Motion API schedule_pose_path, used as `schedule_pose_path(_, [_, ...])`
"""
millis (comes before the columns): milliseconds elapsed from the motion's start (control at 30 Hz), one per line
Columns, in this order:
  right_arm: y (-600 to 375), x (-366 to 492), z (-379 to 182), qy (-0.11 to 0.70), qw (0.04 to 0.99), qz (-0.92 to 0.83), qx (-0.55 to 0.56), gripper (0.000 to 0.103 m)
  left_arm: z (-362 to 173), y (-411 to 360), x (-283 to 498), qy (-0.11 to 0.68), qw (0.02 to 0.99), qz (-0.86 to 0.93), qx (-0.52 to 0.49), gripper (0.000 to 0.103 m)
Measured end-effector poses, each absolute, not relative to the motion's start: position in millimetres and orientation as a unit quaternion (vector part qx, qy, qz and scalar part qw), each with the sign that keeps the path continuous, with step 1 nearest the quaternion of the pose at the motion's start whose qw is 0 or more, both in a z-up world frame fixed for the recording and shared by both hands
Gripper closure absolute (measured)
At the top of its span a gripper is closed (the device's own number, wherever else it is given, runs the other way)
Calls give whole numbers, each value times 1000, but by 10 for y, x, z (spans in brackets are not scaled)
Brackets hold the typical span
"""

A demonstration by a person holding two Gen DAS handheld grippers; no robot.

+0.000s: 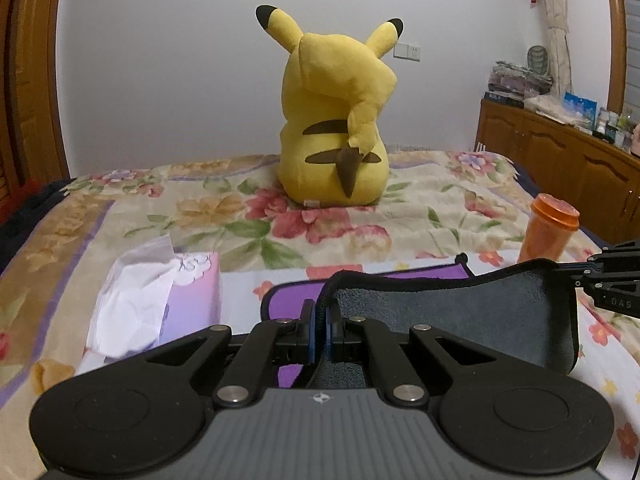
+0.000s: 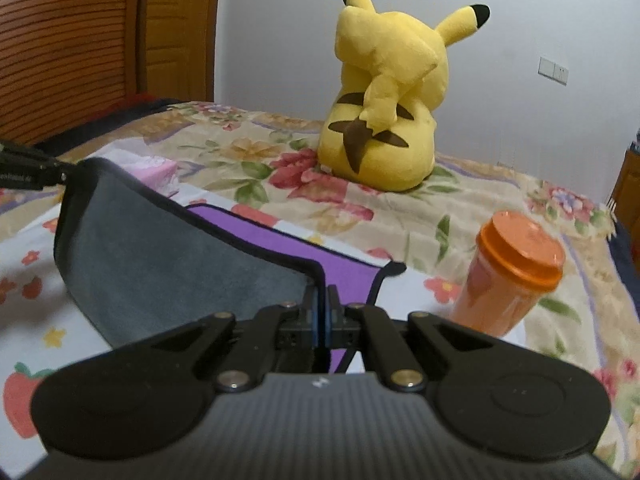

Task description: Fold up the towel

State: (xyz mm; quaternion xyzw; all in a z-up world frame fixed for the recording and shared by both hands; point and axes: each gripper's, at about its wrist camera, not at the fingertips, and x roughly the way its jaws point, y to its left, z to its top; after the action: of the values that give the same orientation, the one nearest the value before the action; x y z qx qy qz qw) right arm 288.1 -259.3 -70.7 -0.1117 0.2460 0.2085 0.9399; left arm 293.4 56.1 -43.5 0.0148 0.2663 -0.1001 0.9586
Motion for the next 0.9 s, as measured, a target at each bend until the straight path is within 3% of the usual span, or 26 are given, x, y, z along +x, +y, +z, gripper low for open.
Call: schedule_pose_path(900, [-2426, 3595, -886, 215, 953, 172, -124, 100, -694, 564, 3835, 278, 957, -79, 9, 95])
